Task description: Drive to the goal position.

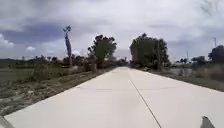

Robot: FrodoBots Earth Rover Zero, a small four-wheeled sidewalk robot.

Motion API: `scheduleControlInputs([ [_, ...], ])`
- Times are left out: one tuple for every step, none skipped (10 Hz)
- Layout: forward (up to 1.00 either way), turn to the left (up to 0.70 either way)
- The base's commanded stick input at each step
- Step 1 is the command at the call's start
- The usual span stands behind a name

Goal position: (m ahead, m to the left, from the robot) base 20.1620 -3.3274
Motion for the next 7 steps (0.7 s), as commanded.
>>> scheduleControlInputs([
  [0.85, -0.03],
  [0.85, 0.0],
  [0.85, 0.0],
  [0.85, 0.0],
  [0.85, 0.0],
  [0.85, 0.0],
  [0.85, 0.0],
])
